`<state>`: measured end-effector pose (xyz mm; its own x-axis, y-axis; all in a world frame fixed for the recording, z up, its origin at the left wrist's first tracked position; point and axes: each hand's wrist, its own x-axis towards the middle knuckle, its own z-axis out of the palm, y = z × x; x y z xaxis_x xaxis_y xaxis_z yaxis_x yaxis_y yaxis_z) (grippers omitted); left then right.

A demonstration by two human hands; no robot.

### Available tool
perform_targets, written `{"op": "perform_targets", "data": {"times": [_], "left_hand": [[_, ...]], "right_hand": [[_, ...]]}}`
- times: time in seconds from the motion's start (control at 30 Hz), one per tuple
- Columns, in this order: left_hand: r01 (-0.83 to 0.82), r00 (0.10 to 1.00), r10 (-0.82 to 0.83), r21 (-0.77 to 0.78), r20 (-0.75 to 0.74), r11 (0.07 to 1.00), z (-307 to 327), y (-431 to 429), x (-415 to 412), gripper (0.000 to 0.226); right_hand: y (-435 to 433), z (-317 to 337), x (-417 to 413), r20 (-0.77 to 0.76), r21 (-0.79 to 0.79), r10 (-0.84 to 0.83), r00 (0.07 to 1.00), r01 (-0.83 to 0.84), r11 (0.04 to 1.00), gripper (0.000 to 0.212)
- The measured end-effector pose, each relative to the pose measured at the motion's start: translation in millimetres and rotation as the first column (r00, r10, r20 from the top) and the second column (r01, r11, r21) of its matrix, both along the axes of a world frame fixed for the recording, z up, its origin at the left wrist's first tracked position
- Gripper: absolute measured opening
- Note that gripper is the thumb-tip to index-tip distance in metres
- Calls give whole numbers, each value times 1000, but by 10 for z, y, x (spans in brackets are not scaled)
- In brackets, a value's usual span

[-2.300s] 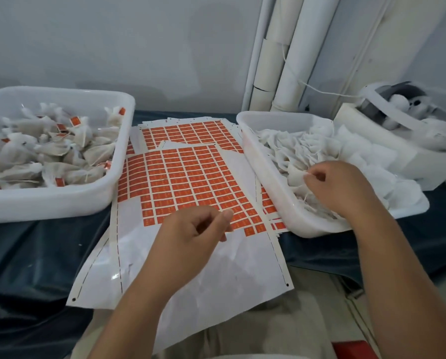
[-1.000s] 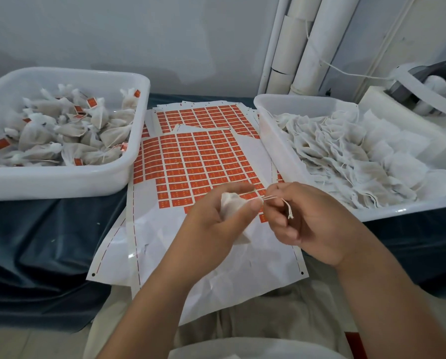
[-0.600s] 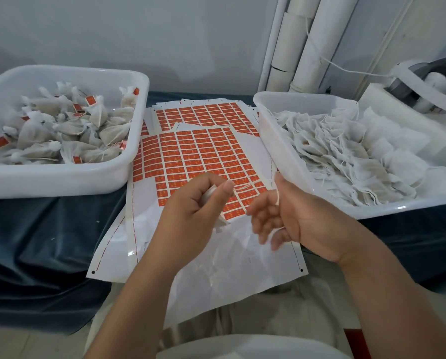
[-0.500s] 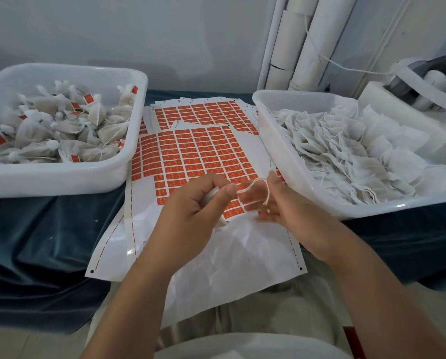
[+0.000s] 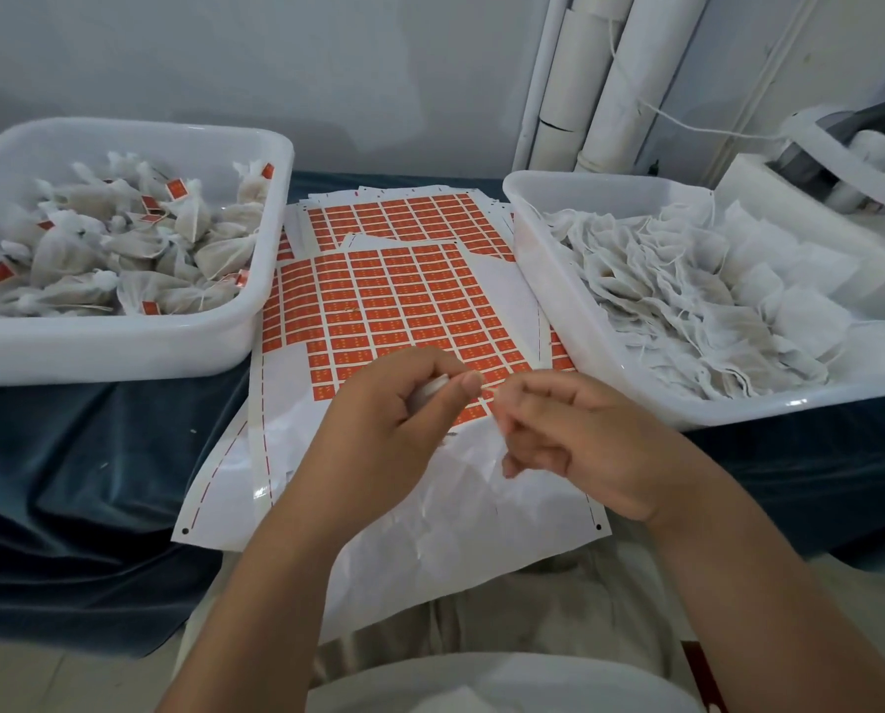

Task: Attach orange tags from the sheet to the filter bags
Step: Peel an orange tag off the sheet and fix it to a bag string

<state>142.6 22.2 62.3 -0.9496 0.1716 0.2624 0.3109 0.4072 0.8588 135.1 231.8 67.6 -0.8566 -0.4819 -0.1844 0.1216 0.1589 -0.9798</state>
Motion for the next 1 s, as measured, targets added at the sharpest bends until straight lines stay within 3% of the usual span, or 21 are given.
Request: {"op": "perform_targets", "data": {"times": [0.07,0.2,0.27,0.4,0.63,0.77,0.87,1.0], "left_hand": [[19,1000,-20,35,15,999,-15,3,-9,30],[2,998,-11,143,57,990,-28,38,10,31],[-10,997,-6,195,80,981,-36,56,18,29],[-14,999,7,201,37,979,-50,79,33,27],[73,992,-82,96,100,993,-88,97,14,25],[206,958,-202,5,203,979,-121,41,7,31],[281,940,-285,45,188,958,-134,10,17,31],[318,941,-335,218,44,923,-94,40,44,25]], "right_hand": [[-32,22,-30,92,-241,-26,995,48,969,30],[-114,26,-41,80,-425,-102,992,126,896,35],[-123,37,-31,85,-522,-67,994,102,847,32],[-82,73,-16,267,-664,107,958,102,741,24],[0,109,-33,122,-605,58,991,28,796,33],[97,95,-87,10,-425,-100,995,95,900,33],[183,80,-104,-106,-234,-205,973,176,956,27],[207,107,-84,-252,-15,-273,928,278,960,32]]}}
